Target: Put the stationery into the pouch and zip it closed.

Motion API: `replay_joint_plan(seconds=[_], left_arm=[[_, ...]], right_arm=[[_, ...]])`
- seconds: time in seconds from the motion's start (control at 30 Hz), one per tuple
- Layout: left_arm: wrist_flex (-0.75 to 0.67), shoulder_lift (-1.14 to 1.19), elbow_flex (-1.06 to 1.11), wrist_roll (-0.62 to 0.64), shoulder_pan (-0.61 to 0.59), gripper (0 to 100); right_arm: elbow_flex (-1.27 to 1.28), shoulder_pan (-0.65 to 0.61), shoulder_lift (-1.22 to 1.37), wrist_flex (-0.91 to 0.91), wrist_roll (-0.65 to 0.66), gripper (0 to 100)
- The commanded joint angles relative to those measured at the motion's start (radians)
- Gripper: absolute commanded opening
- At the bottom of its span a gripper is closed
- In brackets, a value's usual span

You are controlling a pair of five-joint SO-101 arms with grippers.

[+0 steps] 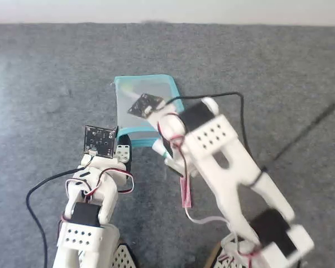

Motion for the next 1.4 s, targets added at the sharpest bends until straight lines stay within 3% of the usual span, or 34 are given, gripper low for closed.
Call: replay_joint_plan(seconds=[0.0,0.5,0.8,0.97,1.1,1.37], left_arm=[[-0.025,-0.015,-0.016,-0.011,0.011,1],[-0.023,-0.015,-0.015,-0.011,0.012,1],[-0.023,-0.014,-0.013,-0.011,0.012,1],[-0.023,-0.014,-0.013,-0.011,0.012,1],[-0.023,-0.014,-0.013,-0.011,0.011,1],[-0.026,-0.015,-0.016,-0.006,0.011,1]], right_arm=[[-0.138,0.027,0.085,0.031,-0.025,0.9],[-0.614,0.033,0.424,0.033,-0.094,1.8],[-0.776,-0.005,0.424,0.035,-0.207,26.6],[-0.779,-0.088,0.36,0.036,-0.207,27.1],[-0.732,-0.085,0.197,0.041,-0.209,27.0],[-0.203,0.071,-0.119,-0.027,-0.163,27.0]])
